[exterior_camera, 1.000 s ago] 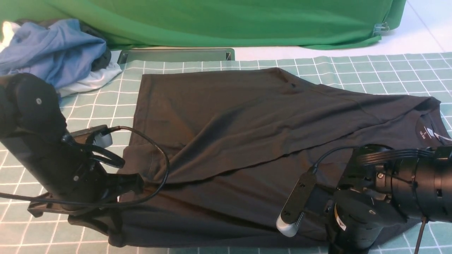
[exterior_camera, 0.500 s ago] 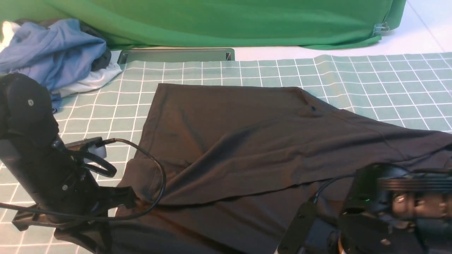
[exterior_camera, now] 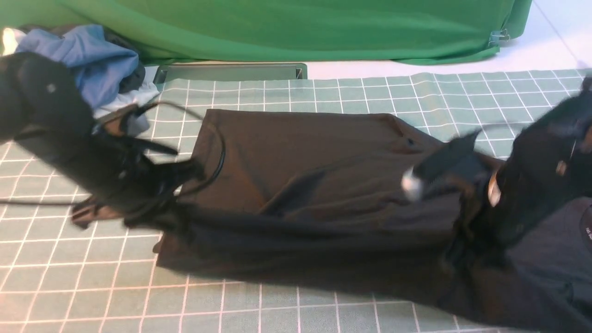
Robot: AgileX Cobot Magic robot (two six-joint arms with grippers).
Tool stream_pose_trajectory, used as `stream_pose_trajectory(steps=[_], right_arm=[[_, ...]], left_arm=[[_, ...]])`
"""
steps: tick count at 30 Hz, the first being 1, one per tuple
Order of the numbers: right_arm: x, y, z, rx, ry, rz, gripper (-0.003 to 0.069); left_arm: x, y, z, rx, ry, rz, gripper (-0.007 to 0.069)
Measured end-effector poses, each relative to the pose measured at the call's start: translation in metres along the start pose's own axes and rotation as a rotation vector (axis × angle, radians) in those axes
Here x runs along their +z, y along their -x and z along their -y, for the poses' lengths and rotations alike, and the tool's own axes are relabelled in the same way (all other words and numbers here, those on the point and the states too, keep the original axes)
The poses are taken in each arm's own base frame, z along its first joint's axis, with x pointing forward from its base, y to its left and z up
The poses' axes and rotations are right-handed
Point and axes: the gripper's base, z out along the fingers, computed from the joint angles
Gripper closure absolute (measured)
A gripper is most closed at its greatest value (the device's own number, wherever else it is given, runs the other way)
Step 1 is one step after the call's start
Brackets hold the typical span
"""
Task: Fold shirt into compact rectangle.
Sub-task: 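Fold the black garment in half by bringing its near edge over to the far edge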
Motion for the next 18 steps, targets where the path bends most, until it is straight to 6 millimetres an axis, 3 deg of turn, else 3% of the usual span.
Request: stream_pose_trajectory(steps=[5,12,18], right_arm=[[-0.001,0.03,0.023,0.049,-0.023,0.069,0.061],[0.013,0.07,0.043,0.065,-0.056,0.124,0.0606],[0.03,0.1,0.05,0.049,-0.081,0.209,0.0597]], left_arm=[[0.0,0.037,0.008,-0.027,-0.034,0.06,0.0607],[-0.01,0.084,-0.002,-0.112,-0.081,0.149,0.0607],[0.008,0.106,-0.008,-0.117,-0.09,0.165,0.0607]])
